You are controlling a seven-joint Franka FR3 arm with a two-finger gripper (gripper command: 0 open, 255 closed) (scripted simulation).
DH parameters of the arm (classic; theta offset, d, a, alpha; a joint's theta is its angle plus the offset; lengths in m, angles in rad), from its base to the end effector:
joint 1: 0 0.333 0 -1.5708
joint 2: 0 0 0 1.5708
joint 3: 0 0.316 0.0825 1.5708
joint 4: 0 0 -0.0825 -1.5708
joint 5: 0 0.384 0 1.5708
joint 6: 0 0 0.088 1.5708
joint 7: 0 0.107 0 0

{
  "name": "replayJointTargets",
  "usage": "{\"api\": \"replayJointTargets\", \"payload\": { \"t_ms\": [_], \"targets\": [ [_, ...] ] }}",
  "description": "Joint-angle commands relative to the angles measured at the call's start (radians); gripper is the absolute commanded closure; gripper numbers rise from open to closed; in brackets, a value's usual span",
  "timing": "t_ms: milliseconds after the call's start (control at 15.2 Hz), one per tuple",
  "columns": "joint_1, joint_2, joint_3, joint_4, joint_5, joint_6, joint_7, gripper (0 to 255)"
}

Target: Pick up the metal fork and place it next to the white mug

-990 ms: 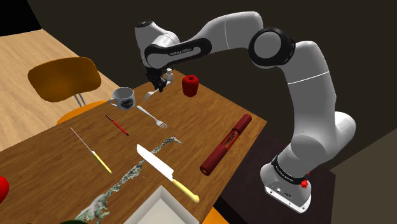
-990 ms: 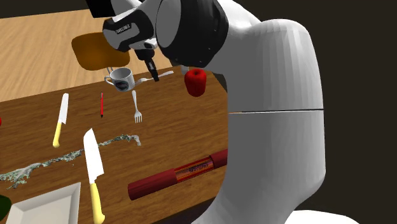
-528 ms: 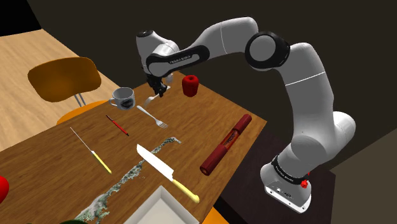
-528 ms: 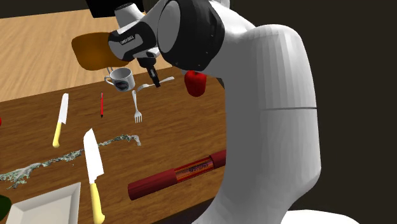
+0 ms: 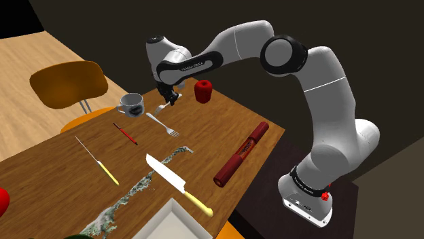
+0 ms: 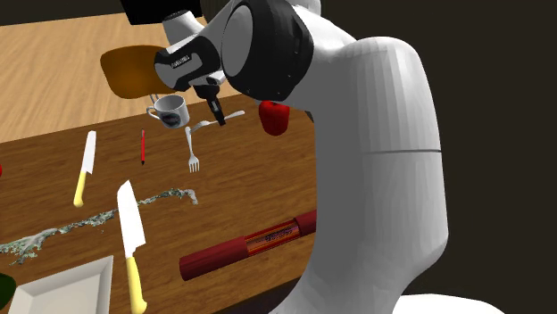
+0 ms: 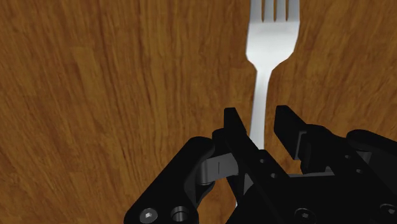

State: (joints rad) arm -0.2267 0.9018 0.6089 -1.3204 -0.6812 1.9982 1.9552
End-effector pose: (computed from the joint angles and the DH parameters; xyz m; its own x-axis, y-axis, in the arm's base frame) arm 0.7237 0.1332 0.2466 0.1321 -0.9805 0.1453 -0.9912 -0.1318 0.0119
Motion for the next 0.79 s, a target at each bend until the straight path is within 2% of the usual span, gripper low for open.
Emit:
{"api": "replayJointTargets", "payload": {
  "t_ms": [0, 66, 396, 726],
  "targets": [
    [0.000, 0.000, 0.000, 0.000, 0.000, 0.000, 0.000, 255],
    [0.000, 0.000, 0.000, 0.000, 0.000, 0.000, 0.000, 0],
    [0.000, 0.000, 0.000, 0.000, 0.000, 0.000, 0.000, 0],
    [0.002, -0.057, 0.027, 0.028, 0.033, -0.080, -0.017, 0]
  ]
}}
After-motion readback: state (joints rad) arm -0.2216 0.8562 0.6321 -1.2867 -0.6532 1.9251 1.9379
